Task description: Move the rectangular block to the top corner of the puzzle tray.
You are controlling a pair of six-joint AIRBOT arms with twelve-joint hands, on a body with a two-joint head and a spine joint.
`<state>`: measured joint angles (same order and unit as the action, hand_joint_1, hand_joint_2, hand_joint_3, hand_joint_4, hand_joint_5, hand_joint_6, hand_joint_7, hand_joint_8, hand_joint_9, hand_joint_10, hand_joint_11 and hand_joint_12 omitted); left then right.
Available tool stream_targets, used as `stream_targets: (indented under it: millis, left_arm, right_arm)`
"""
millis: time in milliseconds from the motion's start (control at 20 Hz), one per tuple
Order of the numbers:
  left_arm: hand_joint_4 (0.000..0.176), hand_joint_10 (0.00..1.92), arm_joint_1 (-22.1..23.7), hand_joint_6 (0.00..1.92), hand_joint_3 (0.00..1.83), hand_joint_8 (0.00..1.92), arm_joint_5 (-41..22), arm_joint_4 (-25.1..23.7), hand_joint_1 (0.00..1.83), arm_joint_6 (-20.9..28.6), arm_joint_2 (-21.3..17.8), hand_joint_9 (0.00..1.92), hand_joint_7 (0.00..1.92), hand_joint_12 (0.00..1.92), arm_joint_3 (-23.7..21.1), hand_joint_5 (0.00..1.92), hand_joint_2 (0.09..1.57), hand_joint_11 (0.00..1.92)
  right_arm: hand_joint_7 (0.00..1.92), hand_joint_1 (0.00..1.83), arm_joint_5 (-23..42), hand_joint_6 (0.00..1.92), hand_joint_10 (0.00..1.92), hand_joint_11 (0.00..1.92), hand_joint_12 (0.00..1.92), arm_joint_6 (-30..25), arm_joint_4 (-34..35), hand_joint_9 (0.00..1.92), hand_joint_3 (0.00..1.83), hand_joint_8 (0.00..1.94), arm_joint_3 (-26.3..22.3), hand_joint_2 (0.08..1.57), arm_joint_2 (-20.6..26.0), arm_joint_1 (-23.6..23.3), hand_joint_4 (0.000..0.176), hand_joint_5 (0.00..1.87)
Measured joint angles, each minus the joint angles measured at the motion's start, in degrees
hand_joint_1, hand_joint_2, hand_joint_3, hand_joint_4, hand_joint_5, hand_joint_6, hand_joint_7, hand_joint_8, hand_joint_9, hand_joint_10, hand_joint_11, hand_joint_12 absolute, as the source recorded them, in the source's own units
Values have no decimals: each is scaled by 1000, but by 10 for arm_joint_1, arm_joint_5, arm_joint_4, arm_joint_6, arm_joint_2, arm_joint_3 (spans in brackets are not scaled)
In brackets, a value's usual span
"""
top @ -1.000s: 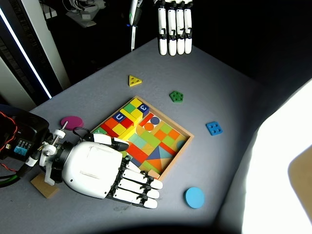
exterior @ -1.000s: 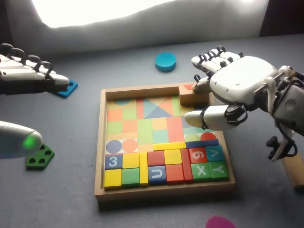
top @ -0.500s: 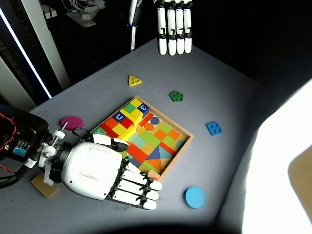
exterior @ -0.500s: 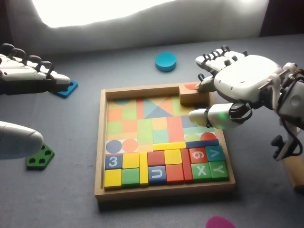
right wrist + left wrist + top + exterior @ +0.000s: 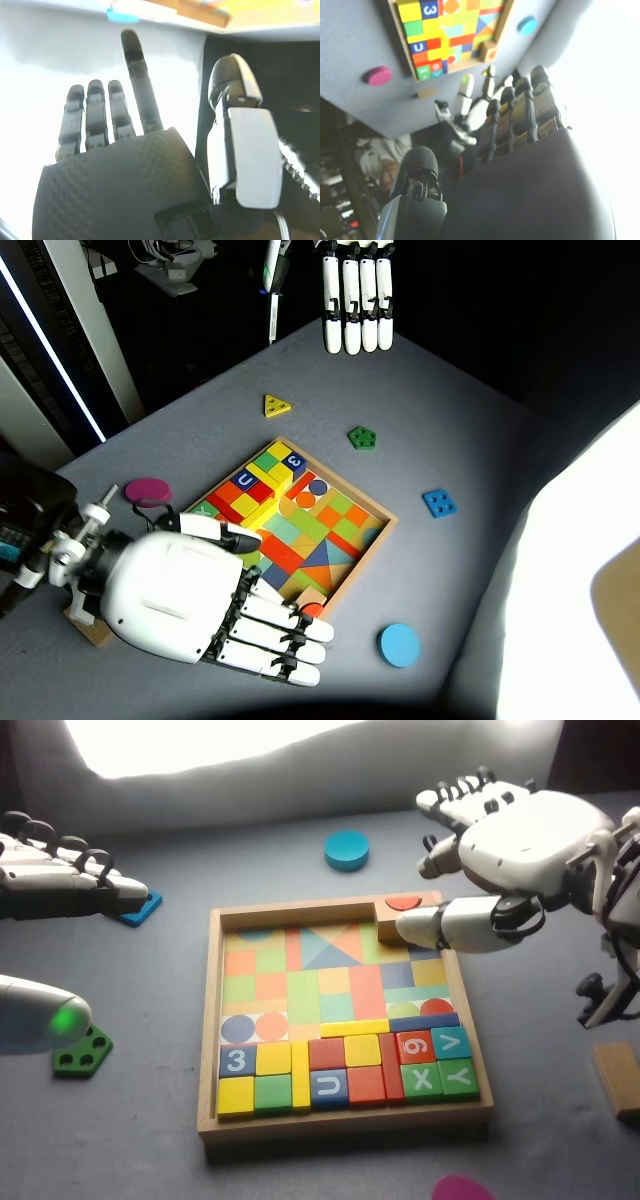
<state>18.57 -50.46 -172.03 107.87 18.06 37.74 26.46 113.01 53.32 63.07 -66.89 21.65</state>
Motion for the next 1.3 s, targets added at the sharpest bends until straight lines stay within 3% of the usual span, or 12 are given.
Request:
stream_targets:
  millis: [450, 650, 850, 950, 1000, 1050, 1100, 1150, 1200, 1250, 1300]
  left_arm:
    - [17, 1, 0, 2, 2, 1, 0, 0, 4, 0, 0, 38, 65, 129, 1, 54, 1344, 0]
    - [12, 3, 0, 2, 0, 5, 0, 0, 0, 0, -1, 40, 70, 151, 8, 38, 1338, 0]
    - [18, 20, 0, 11, 0, 11, 0, 0, 25, 0, -1, 150, 188, 386, 14, 115, 1327, 0]
    - [12, 49, 0, 28, 0, 34, 0, 0, 36, 0, -1, 290, 348, 639, 18, 207, 1328, 0]
    - [12, 68, -1, 35, 0, 32, 0, 0, 87, 0, -1, 431, 483, 975, 19, 327, 1313, 0]
    - [13, 76, -1, 34, 0, 28, 1, 0, 105, 0, -1, 523, 566, 1163, 19, 405, 1307, 0]
    - [0, 120, -1, 33, 0, 37, 1, 0, 146, 0, -1, 649, 684, 1264, 19, 508, 1301, 96]
    - [0, 250, -1, 27, 0, 48, 0, 0, 207, 0, -1, 763, 808, 1321, 19, 640, 1292, 258]
    - [0, 493, 0, 17, 0, 55, 1, 0, 221, 0, -1, 738, 863, 1368, 19, 712, 1290, 339]
    - [0, 881, -1, 23, 1, 237, 1, 0, 235, 0, -1, 651, 862, 1485, 19, 788, 1295, 378]
    - [0, 1135, -1, 40, 0, 593, 0, 0, 254, 0, -1, 614, 783, 1545, 19, 862, 1294, 408]
  right_arm:
    - [89, 0, 1, 21, 0, 0, 0, 1, 3, 0, 1, 12, -70, 1153, 57, -22, 0, 589]
    - [97, 0, -10, 16, 0, 0, 0, -3, 2, 0, 0, 13, -130, 1148, 107, -36, 0, 578]
    - [204, 0, -8, 8, 3, 0, 0, 1, 1, 9, 0, 21, -154, 1142, 123, -44, 0, 562]
    - [417, 0, -7, 18, 50, 0, 713, 9, 2, 246, 0, 30, -154, 1156, 121, -44, 0, 639]
    - [536, 0, -5, 34, 114, 0, 1078, 9, 2, 383, 2, 60, -154, 1163, 118, -44, 0, 682]
    - [602, 0, -8, 44, 164, 0, 1260, 9, 1, 451, 3, 75, -154, 1168, 115, -44, 0, 705]
    - [717, 0, -10, 109, 664, 0, 1471, 9, 1, 427, 0, 168, -154, 1188, 115, -43, 0, 760]
    - [713, 0, -10, 474, 1039, 66, 1664, 9, 1, 465, 0, 505, -154, 1194, 115, -43, 0, 708]
    - [677, 0, -10, 810, 1232, 153, 1758, 9, 1, 500, 0, 787, -154, 1197, 115, -43, 0, 627]
    - [676, 0, -7, 1031, 1451, 243, 1861, 9, -2, 525, 0, 1045, -154, 1198, 114, -43, 0, 595]
    - [668, 0, -6, 1169, 1601, 275, 1909, 9, -2, 508, 2, 1218, -154, 1203, 112, -43, 0, 598]
